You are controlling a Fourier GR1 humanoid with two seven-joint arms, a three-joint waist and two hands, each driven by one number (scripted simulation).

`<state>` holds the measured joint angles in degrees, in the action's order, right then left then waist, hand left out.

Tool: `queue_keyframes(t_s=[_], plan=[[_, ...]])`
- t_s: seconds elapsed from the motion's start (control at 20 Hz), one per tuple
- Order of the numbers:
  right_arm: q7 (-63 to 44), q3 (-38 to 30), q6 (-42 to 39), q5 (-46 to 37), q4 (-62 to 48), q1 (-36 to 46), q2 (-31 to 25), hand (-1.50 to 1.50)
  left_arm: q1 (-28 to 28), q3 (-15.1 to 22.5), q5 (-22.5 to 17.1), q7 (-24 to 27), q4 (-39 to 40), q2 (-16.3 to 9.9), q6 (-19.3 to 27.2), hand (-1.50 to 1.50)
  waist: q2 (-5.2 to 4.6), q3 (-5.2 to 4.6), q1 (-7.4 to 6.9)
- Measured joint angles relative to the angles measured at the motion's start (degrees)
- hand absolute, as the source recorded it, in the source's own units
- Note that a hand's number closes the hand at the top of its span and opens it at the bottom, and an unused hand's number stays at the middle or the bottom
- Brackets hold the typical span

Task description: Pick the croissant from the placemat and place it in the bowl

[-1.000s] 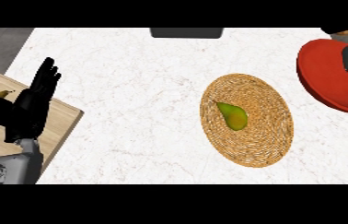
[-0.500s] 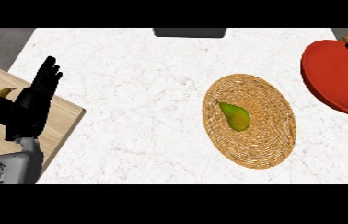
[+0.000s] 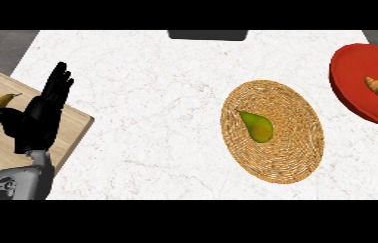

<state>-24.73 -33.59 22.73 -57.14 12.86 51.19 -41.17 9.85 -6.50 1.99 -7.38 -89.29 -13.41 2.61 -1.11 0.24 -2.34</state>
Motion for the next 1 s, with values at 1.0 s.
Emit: queue_keyframes(t_s=[1.0], plan=[[32.0, -26.7, -3.4, 36.5, 20.1, -16.5, 3.1, -1.5, -2.9, -2.8, -0.6, 0.9, 0.7, -1.0, -0.4, 0.0, 1.51, -0.24, 3.53]])
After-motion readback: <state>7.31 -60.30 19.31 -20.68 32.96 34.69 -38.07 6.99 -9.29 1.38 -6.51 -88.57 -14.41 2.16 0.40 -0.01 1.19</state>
